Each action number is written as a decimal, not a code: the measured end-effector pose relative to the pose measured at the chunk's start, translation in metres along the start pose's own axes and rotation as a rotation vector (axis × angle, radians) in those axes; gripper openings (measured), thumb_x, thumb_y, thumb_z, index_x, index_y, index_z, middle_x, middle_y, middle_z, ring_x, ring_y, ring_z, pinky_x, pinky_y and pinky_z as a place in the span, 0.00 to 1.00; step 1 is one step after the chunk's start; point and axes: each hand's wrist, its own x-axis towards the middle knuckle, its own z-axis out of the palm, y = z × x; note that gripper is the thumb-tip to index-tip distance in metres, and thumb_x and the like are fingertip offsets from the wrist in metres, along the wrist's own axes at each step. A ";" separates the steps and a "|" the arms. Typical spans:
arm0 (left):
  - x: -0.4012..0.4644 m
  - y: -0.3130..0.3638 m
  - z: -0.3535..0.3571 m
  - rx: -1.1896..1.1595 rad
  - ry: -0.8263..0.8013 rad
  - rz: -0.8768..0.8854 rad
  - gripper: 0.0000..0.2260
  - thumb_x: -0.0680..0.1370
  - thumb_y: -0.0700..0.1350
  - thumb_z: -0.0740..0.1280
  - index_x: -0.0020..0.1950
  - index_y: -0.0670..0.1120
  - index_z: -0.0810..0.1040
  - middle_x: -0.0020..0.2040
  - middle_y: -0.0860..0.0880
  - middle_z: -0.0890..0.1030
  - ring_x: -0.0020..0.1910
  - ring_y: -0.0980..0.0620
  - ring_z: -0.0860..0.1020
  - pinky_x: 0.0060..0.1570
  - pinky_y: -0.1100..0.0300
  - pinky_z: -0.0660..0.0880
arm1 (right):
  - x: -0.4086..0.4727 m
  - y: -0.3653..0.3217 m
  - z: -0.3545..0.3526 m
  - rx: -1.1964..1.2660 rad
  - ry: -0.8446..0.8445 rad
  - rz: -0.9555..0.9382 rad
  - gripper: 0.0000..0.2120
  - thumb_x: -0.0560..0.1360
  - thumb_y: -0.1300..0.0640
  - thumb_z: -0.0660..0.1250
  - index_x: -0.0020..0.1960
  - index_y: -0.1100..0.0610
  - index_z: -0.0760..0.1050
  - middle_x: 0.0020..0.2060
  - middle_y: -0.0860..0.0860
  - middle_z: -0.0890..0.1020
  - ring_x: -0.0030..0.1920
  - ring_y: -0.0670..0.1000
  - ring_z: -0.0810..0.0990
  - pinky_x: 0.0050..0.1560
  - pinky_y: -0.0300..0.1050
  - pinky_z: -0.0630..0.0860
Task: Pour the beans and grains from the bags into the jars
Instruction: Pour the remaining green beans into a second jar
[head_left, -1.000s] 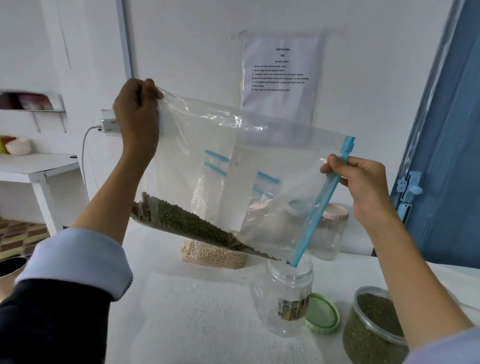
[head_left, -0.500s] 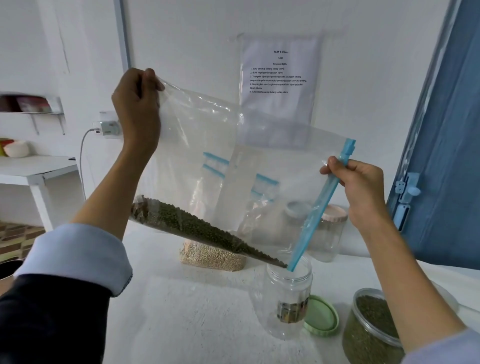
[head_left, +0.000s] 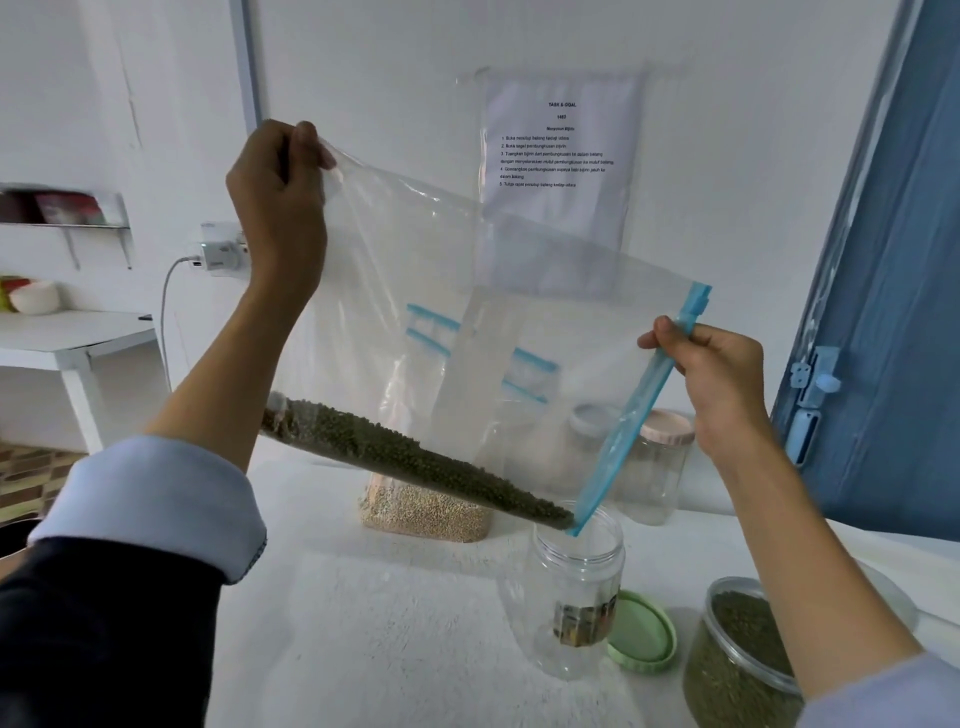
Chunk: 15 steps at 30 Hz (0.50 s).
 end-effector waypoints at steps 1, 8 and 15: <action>0.000 0.000 0.000 -0.003 0.003 0.001 0.14 0.79 0.49 0.59 0.33 0.56 0.70 0.27 0.58 0.69 0.29 0.53 0.67 0.35 0.57 0.63 | 0.001 0.000 0.000 -0.001 -0.001 0.002 0.09 0.76 0.55 0.68 0.38 0.56 0.81 0.38 0.46 0.81 0.46 0.43 0.77 0.51 0.37 0.71; 0.000 0.002 0.002 -0.002 0.015 0.003 0.14 0.79 0.48 0.59 0.33 0.55 0.71 0.26 0.59 0.71 0.29 0.55 0.68 0.33 0.59 0.64 | 0.001 0.001 0.000 0.006 -0.019 0.024 0.10 0.75 0.55 0.69 0.36 0.54 0.80 0.40 0.47 0.82 0.50 0.48 0.77 0.56 0.43 0.69; -0.001 0.001 0.005 -0.006 0.000 0.001 0.14 0.79 0.49 0.60 0.33 0.54 0.71 0.26 0.59 0.72 0.30 0.53 0.68 0.34 0.58 0.64 | 0.002 0.001 0.000 0.020 0.001 0.020 0.09 0.76 0.56 0.68 0.36 0.54 0.80 0.38 0.46 0.81 0.46 0.44 0.76 0.53 0.39 0.68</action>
